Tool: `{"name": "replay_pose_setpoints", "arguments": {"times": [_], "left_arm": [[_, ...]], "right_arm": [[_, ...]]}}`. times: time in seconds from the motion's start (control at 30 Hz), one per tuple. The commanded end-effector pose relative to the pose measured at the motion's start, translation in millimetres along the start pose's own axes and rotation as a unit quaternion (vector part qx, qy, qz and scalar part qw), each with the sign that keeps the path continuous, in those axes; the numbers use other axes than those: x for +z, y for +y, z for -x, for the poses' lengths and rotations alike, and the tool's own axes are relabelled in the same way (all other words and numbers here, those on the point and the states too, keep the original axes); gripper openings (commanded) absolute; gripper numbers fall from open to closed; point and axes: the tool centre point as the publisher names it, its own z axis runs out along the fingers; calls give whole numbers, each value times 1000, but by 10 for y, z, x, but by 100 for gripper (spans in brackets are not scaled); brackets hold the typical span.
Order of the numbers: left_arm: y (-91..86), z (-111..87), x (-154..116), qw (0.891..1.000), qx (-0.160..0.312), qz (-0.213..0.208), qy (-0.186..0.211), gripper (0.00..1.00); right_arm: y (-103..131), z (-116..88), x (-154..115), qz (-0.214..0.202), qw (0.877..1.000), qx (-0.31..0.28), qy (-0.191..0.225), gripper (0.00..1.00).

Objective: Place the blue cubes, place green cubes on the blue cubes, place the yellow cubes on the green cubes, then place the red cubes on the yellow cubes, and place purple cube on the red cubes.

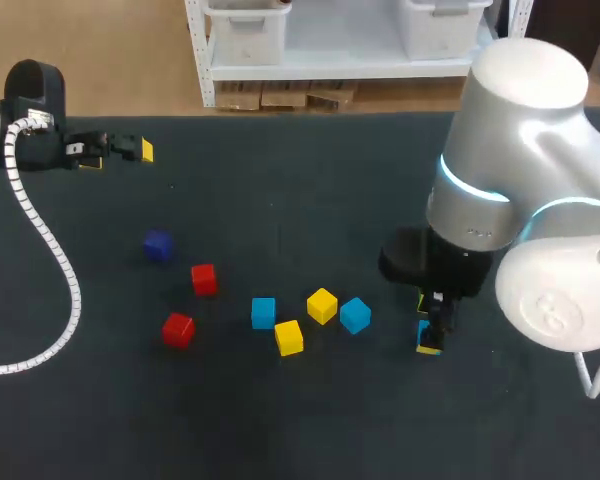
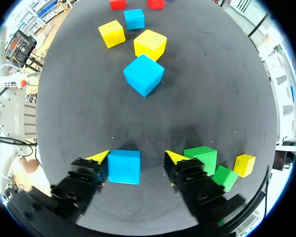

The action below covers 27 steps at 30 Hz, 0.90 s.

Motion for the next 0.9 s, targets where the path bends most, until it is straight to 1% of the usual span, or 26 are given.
{"name": "replay_pose_setpoints", "arguments": {"times": [0.03,0.2,0.3,0.47,0.57,0.7,0.87,0.9], "left_arm": [[23,-18,-5,1000,1,-6,-4,100],[23,-18,-5,1000,1,-6,-4,100],[23,-18,-5,1000,1,-6,-4,100],[23,-18,-5,1000,1,-6,-4,100],[23,-18,-5,1000,1,-6,-4,100],[23,-18,-5,1000,1,-6,-4,100],[23,-18,-5,1000,1,-6,-4,100],[23,-18,-5,1000,1,-6,-4,100]], "right_arm": [[23,-20,-13,-14,1000,-7,2,0],[34,-17,-22,-28,999,-28,18,0],[45,-9,-46,-27,998,-47,29,0],[-5,148,-201,-25,995,-91,30,0],[-131,286,-328,-23,993,-110,19,0],[-335,457,-444,-10,992,-127,8,0],[-603,619,-454,-7,990,-140,13,0],[-675,652,-436,-12,990,-143,20,0]]}}
